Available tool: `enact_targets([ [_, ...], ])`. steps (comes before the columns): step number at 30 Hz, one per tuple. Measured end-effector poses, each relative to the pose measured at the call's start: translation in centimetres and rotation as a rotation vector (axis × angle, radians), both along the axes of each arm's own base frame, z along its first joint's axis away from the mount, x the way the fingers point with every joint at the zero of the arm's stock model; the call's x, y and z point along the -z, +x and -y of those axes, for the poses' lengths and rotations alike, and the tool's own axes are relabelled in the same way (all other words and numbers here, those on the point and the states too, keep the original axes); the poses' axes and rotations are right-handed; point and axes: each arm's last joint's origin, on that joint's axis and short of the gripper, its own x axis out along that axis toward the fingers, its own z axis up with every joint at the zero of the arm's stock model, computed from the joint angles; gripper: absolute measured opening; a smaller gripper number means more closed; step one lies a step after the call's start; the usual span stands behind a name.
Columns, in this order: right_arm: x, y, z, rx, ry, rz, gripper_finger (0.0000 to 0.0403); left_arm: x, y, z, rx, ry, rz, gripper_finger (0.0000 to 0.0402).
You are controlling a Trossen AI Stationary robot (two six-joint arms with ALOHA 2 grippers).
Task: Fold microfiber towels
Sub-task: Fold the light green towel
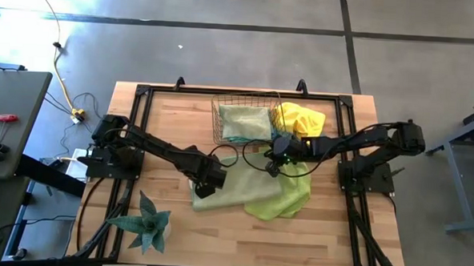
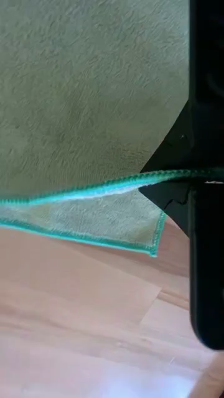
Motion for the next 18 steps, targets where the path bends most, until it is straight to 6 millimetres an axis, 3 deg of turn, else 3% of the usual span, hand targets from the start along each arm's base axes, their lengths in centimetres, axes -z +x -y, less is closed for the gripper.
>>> enact_targets([
  [5, 0.0, 0.0, 0.0, -0.011, -0.009, -0.003, 0.0104, 0.0, 0.0, 0.0, 0.007, 0.005, -0.003, 0.0026],
  [10, -0.8, -0.2, 0.1, 0.023, 0.009, -0.019, 0.0154, -0.1, -0.5, -0.1, 0.009, 0.033, -0.057, 0.0076],
  [18, -4.6, -0.1, -0.5, 0.125, 0.187, -0.149, 0.0165, -1.0, -2.1, -0.8, -0.032, 0.094, -0.189, 0.0137],
])
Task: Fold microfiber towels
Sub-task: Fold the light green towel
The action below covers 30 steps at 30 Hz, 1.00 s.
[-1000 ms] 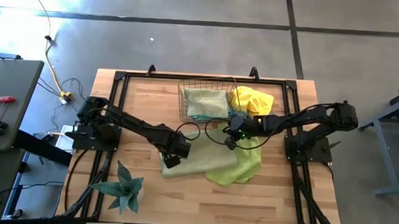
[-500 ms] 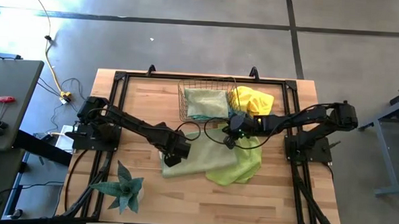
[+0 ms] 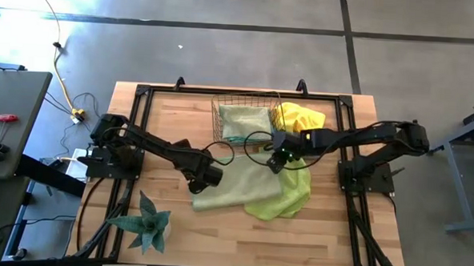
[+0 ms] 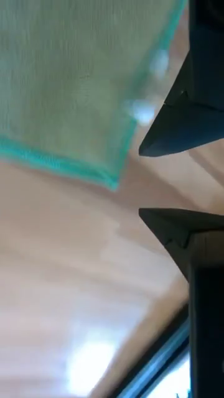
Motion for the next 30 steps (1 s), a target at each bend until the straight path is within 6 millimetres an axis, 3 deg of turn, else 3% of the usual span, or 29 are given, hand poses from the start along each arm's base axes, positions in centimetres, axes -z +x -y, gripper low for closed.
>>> enact_targets([
  [5, -0.3, -0.6, -2.6, 0.036, 0.124, -0.074, 0.0165, -1.4, -1.5, -0.3, -0.038, 0.087, -0.073, 0.0138],
  [8, 0.4, -1.2, -4.5, 0.064, 0.158, -0.109, 0.0165, -2.0, -1.5, -0.2, -0.055, 0.042, -0.012, 0.0136],
  [11, 1.5, -2.2, -6.1, 0.066, 0.173, -0.153, 0.0165, -2.0, -0.2, 0.8, -0.014, -0.047, 0.158, 0.0136],
  [17, 3.6, -3.4, -8.5, -0.059, 0.155, -0.137, 0.0165, -2.0, 3.7, 3.9, 0.257, -0.145, 0.547, 0.0136],
  [23, 7.0, -5.0, -9.4, -0.161, 0.099, -0.058, 0.0165, -1.2, 5.0, 4.9, 0.345, -0.088, 0.746, 0.0136],
  [30, 8.8, -5.9, -9.1, -0.197, 0.056, 0.031, 0.0165, 1.7, 4.2, 4.6, 0.304, -0.070, 0.678, 0.0136],
])
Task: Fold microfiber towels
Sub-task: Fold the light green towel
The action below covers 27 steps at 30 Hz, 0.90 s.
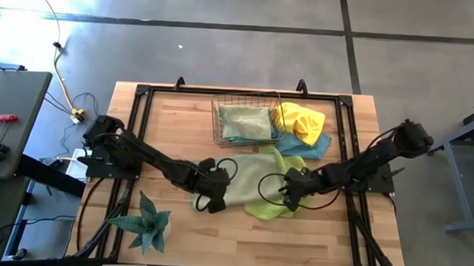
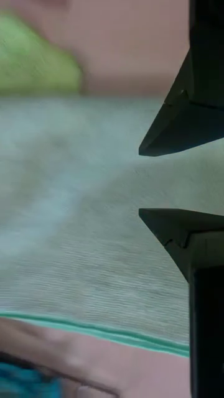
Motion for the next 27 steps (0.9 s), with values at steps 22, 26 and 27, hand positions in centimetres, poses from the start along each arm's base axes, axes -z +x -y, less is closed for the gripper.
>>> enact_targets([
  [22, 0.0, -3.1, 1.5, -0.122, -0.200, -0.283, 0.0165, 4.6, -3.7, 0.8, -0.032, -0.096, -0.230, 0.0135],
  [26, -0.9, -5.4, 2.9, -0.027, -0.272, -0.474, 0.0165, 4.7, -4.0, 1.4, -0.006, -0.104, -0.249, 0.0135],
  [27, -1.3, -6.0, 3.2, 0.009, -0.299, -0.530, 0.0165, 4.7, -4.1, 1.6, -0.002, -0.105, -0.250, 0.0135],
])
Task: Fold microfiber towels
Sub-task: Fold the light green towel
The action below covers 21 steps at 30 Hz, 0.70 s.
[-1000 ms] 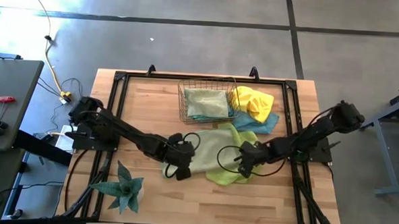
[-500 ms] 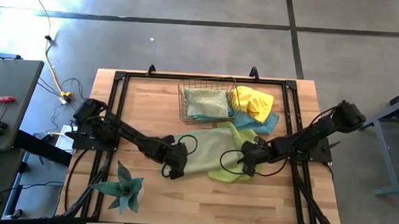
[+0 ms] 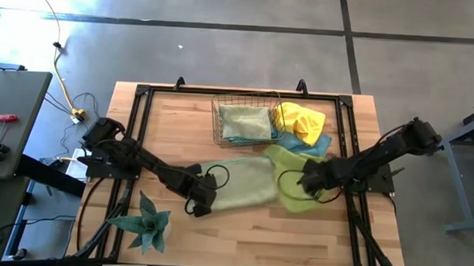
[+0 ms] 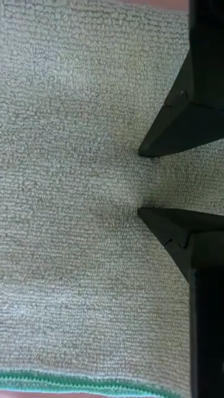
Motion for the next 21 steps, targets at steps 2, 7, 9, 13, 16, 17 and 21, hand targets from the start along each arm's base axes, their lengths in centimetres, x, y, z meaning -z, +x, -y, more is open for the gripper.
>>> enact_targets([
  [2, -1.1, -0.9, 0.6, 0.074, -0.062, -0.088, 0.0165, 0.0, -0.1, 0.2, 0.006, -0.001, -0.001, 0.0135],
  [7, -3.7, 0.5, 0.5, 0.092, -0.035, 0.067, 0.0165, 0.0, -0.1, 0.3, 0.009, -0.002, -0.002, 0.0135],
  [9, -4.8, 1.8, 0.2, 0.082, -0.029, 0.192, 0.0165, 0.0, -0.1, 0.3, 0.008, -0.003, -0.001, 0.0135],
  [13, -6.8, 4.1, -0.1, 0.126, -0.032, 0.436, 0.0165, 0.1, 0.0, 0.3, 0.004, -0.007, 0.001, 0.0135],
  [16, -7.3, 5.7, -0.5, 0.260, 0.069, 0.607, 0.0165, 0.1, 0.0, 0.3, 0.004, -0.010, 0.003, 0.0135],
  [17, -7.2, 6.0, -0.6, 0.311, 0.115, 0.633, 0.0165, 0.1, 0.0, 0.3, 0.003, -0.011, 0.003, 0.0135],
  [21, -6.9, 7.1, -1.9, 0.466, 0.251, 0.721, 0.0165, 0.1, 0.0, 0.3, -0.008, -0.014, 0.004, 0.0135],
])
